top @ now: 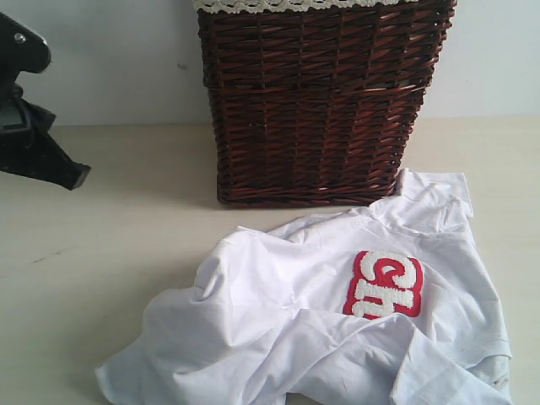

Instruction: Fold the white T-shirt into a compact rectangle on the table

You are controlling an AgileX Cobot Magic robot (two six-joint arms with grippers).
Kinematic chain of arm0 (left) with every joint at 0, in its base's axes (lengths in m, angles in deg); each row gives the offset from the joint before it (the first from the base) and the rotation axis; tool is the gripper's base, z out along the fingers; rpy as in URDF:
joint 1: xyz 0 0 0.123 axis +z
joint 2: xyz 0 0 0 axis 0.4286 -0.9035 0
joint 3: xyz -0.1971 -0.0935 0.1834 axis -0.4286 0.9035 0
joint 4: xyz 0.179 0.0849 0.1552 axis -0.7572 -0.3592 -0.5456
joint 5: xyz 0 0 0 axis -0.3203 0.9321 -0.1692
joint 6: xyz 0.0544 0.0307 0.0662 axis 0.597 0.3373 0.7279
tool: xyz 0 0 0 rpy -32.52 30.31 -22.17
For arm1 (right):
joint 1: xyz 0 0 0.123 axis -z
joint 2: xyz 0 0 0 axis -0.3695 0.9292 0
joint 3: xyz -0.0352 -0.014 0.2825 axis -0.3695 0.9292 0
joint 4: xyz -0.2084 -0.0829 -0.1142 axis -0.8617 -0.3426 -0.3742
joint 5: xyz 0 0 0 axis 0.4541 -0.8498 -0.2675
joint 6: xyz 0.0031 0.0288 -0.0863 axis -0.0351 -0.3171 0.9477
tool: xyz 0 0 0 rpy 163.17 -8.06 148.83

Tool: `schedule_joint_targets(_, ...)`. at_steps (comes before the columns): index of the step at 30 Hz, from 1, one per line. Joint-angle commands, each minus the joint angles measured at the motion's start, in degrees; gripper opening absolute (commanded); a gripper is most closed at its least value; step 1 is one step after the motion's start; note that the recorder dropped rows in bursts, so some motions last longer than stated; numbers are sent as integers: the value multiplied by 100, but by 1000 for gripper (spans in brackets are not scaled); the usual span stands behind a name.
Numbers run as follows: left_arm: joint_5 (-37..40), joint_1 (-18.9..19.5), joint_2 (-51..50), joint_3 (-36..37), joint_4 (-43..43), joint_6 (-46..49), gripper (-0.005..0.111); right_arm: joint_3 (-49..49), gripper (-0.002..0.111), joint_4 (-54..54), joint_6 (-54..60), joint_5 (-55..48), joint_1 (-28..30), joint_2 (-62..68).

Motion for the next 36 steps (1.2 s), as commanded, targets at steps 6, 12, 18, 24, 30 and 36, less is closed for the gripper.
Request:
schedule_joint_targets(6,2952,999,-21,208,-331,194,0,24,0,-41,9,7,-14,14)
schedule_joint_targets(12,6074,999,335,529,-4368,-2667,0,24,0,-41,9,7,-14,14)
schedule_joint_targets(18,6374,999,912,891,-5556,-4046,0,24,0,-41,9,7,-14,14)
schedule_joint_targets(24,6635,988,666,962,-4753,-1861,3,24,0,-41,9,7,-14,14)
schedule_joint_targets(30,6668,976,32,962,-3443,-392,42,24,0,-41,9,7,-14,14)
schedule_joint_targets(36,6700,966,-568,962,-3619,188,55,24,0,-41,9,7,-14,14)
